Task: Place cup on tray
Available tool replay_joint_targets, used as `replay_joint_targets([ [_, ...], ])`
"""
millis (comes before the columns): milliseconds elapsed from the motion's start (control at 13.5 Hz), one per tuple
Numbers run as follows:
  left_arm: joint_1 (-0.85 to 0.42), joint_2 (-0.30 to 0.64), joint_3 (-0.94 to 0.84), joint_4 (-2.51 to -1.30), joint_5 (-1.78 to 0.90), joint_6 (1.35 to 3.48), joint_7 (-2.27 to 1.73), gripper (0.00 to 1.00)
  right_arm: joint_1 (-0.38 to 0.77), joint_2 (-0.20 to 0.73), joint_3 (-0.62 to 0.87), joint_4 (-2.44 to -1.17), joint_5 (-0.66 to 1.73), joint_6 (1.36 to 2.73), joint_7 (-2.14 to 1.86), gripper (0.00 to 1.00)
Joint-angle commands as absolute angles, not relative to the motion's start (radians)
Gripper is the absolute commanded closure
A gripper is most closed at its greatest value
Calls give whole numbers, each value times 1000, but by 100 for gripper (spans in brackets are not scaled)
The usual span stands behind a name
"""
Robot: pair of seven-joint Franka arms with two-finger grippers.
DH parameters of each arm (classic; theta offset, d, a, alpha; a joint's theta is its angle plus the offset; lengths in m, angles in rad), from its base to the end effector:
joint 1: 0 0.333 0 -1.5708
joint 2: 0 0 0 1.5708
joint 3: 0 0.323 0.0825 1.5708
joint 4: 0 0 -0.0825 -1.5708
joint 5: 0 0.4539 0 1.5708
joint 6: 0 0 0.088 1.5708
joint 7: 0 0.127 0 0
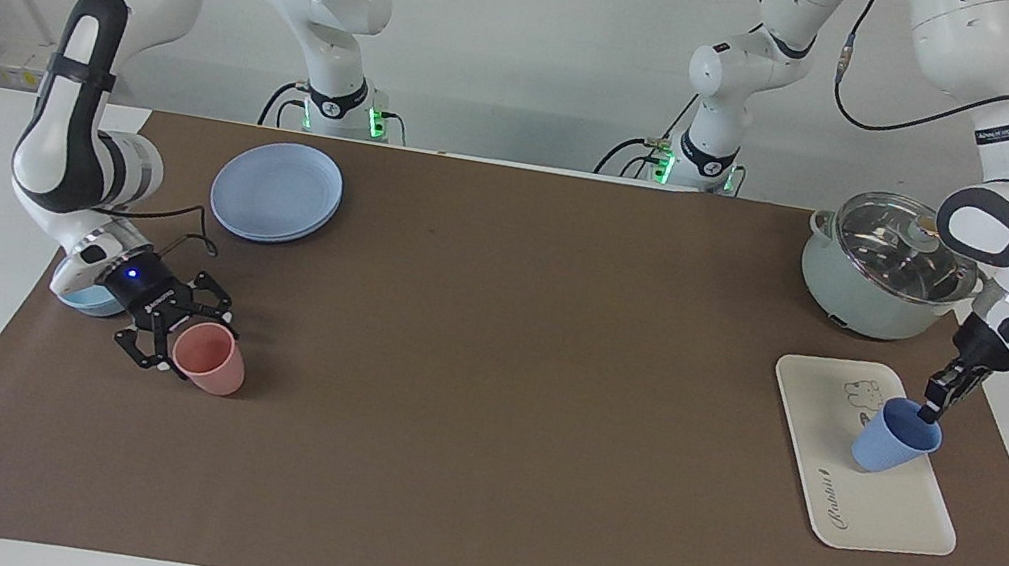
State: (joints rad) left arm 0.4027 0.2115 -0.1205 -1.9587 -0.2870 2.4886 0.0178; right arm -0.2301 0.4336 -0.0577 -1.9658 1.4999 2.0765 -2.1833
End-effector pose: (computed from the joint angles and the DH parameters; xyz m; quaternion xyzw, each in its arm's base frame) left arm 0.6658 0.1933 0.3518 0.9537 0.2293 0.1721 0.0913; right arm 0.6600 -0.1236 0.2061 -0.7678 -0.3470 -0.4598 0.2806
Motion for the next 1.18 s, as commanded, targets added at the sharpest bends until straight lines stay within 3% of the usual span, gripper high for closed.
replay_joint_targets([
  [0, 414, 210, -130, -1965, -284, 2516, -2, 100, -255, 414, -51, -1990, 1514, 2062, -2206, 0],
  [222, 414, 212, -130, -1963, -284, 2522, -3, 92, -244, 310, -54, -1990, 1426, 2104, -2046, 0],
  [443, 414, 212, -130, -1963, -284, 2526, -5, 84, -236, 175, -52, -1987, 1173, 2143, -1702, 0],
  [739, 407, 216, -130, -1945, -284, 2531, -35, 78, -236, 83, -58, -1973, 851, 2146, -1375, 0],
  [961, 396, 248, -130, -1850, -282, 2441, -72, 77, -232, 34, -40, -1935, 446, 2151, -965, 0],
  [1108, 387, 261, -130, -1757, -270, 2317, -72, 77, -171, 8, -38, -1934, 252, 2141, -727, 0],
])
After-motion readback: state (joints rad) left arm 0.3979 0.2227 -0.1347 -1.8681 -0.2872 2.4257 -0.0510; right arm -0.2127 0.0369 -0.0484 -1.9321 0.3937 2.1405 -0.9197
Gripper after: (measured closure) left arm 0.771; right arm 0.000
